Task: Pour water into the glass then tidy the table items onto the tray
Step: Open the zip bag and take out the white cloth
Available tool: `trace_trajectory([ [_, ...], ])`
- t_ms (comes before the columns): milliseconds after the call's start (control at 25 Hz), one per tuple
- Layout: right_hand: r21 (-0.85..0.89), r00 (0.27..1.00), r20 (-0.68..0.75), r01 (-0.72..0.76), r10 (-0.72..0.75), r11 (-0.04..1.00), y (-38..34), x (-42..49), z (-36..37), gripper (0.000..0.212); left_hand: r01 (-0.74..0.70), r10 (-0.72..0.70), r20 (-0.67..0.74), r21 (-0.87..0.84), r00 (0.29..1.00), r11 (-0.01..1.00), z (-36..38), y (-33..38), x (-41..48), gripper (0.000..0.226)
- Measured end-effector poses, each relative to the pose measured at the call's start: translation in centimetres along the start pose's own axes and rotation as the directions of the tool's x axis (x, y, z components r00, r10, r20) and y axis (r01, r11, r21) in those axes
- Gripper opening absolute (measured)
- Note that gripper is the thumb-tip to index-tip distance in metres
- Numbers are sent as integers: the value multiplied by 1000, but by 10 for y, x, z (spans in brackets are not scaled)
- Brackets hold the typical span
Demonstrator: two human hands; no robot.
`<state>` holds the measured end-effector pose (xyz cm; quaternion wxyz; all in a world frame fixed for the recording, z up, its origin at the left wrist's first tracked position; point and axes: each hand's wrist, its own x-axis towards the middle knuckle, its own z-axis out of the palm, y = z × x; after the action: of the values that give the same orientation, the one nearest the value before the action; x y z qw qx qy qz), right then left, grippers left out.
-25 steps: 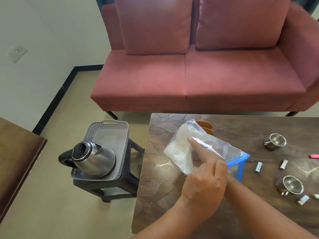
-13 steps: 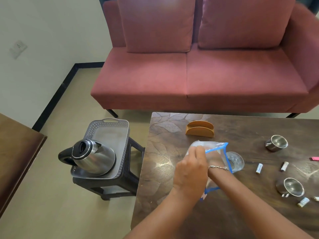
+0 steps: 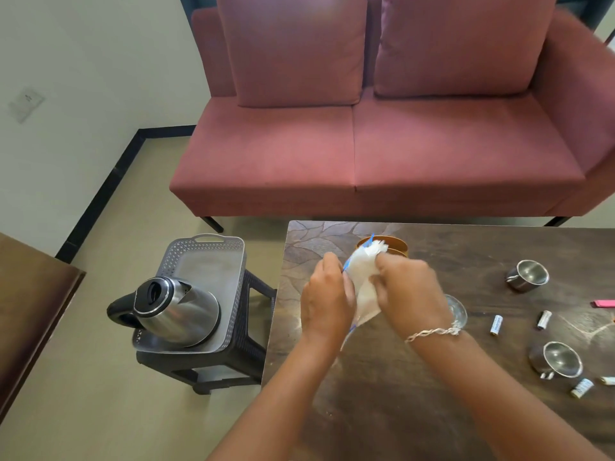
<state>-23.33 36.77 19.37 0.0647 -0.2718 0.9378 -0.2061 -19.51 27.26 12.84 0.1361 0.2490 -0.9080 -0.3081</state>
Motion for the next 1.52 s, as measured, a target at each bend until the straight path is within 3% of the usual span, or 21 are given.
trace_trajectory([
  [200,351,992,-116,-4,48,936,30,9,-36,13,13,-12,-24,33,1000,999,-10,-10,8,11],
  [320,569,971,-208,21,119,822,46,11,-62,33,12,-11,-15,45,1000,999,-18,-18,16,7],
  [440,585,911,-358,47,206,810,67,14,-73,50,-5,5,5,18,1000,1000,-25,-27,23,12],
  [560,435,890,-427,45,162,899,80,22,-72,32,-42,40,72,37,997,998,-34,-32,29,6],
  [680,203,944,-330,44,26,978,78,30,-51,26,-104,91,154,76,984,992,-41,-31,30,5],
  [760,150,987,-138,108,-87,983,74,34,-32,29,-152,134,198,80,971,985,-45,-28,31,6],
  [880,104,957,136,242,-254,965,67,34,-2,50,-239,217,269,51,938,970,-46,-25,31,5],
  [1040,143,948,43,307,-316,941,61,27,34,22,-272,224,397,69,890,960,-47,-24,29,7],
  [1160,220,960,26,268,-280,938,66,19,54,12,-213,147,582,45,800,976,-52,-34,21,20],
  [1360,393,953,252,60,-170,918,81,-5,96,15,-164,-30,773,172,633,971,-37,-67,10,16],
  [1520,386,913,403,-110,-60,916,92,-21,134,17,-134,-108,854,203,509,970,-3,-91,6,27],
])
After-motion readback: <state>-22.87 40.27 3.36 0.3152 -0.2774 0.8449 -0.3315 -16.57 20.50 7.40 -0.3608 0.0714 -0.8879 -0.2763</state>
